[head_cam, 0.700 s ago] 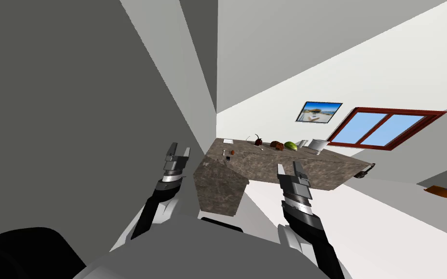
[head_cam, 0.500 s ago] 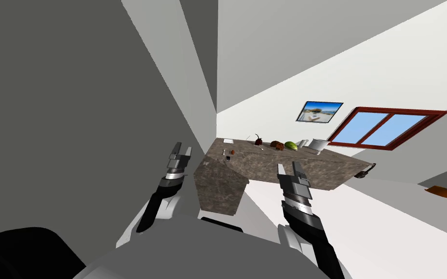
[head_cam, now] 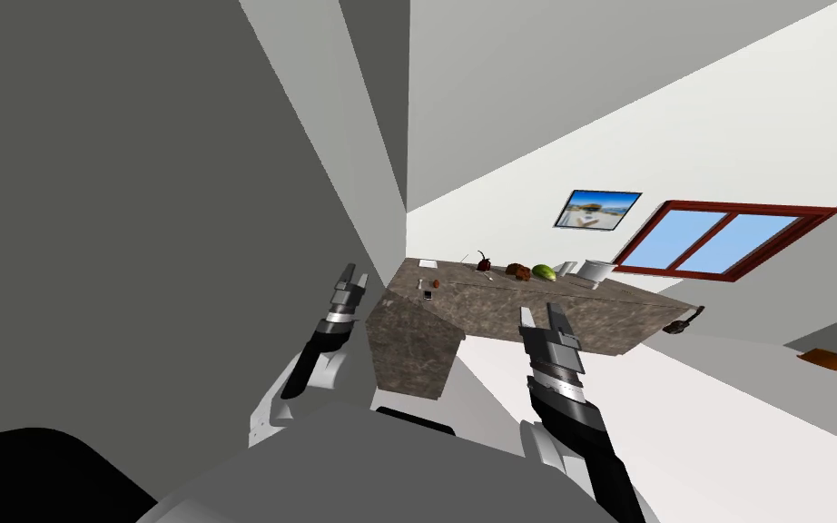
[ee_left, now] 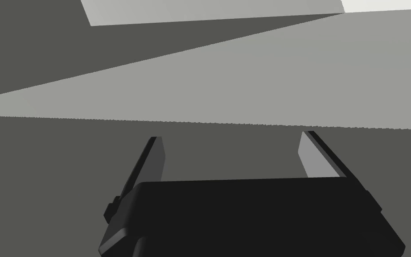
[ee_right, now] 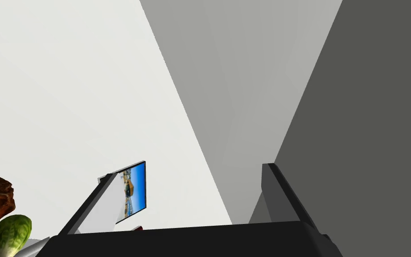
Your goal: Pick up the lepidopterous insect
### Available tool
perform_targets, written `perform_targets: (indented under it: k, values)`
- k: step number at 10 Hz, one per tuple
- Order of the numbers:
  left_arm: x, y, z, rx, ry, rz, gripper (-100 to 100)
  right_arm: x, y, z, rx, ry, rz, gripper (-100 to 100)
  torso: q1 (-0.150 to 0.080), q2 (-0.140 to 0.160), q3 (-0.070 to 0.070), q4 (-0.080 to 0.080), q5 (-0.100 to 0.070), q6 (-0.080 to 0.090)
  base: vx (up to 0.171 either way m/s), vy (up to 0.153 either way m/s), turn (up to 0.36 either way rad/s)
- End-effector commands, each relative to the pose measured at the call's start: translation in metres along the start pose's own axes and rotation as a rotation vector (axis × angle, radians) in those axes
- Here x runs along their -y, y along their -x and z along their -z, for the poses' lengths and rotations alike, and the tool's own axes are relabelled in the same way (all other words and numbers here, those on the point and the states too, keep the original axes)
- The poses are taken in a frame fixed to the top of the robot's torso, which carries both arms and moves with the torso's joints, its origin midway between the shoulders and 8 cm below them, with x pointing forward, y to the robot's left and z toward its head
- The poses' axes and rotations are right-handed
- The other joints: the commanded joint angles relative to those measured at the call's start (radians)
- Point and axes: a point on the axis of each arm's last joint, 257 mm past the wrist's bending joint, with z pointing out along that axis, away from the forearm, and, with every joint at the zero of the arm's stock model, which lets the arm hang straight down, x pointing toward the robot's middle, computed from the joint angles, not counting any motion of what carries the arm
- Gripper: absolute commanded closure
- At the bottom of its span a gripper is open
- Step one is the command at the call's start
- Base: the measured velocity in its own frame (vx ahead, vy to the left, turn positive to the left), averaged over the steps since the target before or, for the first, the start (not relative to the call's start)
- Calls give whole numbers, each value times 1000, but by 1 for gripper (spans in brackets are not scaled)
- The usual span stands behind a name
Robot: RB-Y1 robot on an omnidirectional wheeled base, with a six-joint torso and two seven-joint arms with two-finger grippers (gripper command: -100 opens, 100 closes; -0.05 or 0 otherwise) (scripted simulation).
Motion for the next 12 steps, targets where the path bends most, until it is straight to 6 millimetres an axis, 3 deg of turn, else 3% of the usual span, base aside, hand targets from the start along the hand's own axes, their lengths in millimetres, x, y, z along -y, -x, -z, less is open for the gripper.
perform_targets:
  k: [1,2,4,5,6,7,8,9,12]
  values:
    - [-20,-3,-9,-18,43,-13,-100,0,0,0,0,0,0,0,0,0,0,0,0,0,-46,-12,20]
    - [-21,-5,-12,-19,43,-10,-100,0,0,0,0,0,0,0,0,0,0,0,0,0,-37,-8,6]
    - [-51,-8,-24,-42,105,-33,-100,0,0,0,0,0,0,0,0,0,0,0,0,0,-43,0,20]
    - [-52,-11,-30,-45,109,-29,-100,0,0,0,0,0,0,0,0,0,0,0,0,0,-40,-3,12]
    - [-70,-11,-33,-54,147,-43,-100,0,0,0,0,0,0,0,0,0,0,0,0,0,-40,-8,18]
    - [-70,-14,-40,-57,146,-39,-100,0,0,0,0,0,0,0,0,0,0,0,0,0,-27,-5,11]
    - [-88,-15,-46,-66,184,-54,-100,0,0,0,0,0,0,0,0,-1,0,0,0,0,-28,-2,22]
    - [-88,-16,-49,-68,187,-52,-100,0,0,0,0,0,0,0,0,-1,-1,0,0,0,-22,-4,9]
    - [-125,-18,-63,-86,269,-81,-100,0,0,0,0,0,0,0,0,-1,-1,0,0,0,-26,-7,20]
